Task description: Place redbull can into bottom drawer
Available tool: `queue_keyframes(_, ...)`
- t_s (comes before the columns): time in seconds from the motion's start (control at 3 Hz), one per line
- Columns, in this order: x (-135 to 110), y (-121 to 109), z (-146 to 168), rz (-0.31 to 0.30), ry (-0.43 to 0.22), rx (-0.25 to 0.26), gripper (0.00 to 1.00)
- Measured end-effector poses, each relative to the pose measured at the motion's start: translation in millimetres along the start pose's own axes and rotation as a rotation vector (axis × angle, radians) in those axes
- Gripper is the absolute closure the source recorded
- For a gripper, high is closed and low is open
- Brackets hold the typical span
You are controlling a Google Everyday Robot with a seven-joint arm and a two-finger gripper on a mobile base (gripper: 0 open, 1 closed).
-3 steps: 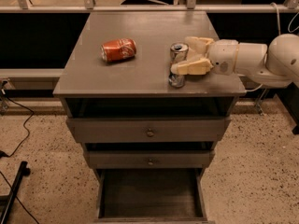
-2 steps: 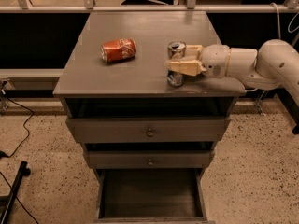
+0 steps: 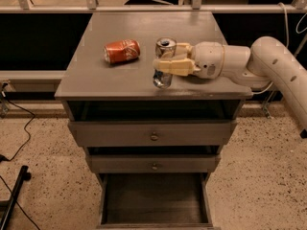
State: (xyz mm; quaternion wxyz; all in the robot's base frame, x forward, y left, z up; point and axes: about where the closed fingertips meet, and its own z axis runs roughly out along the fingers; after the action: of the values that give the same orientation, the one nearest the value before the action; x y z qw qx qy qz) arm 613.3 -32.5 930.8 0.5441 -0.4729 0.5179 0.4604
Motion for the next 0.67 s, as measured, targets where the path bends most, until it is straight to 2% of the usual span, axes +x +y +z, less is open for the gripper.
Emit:
queue_keyframes(0.33, -19, 55, 0, -0.072, 0.087, -0.084, 1.0)
queue_keyframes(0.67, 4, 84, -41, -0.064, 0.154, -0.051, 1.0)
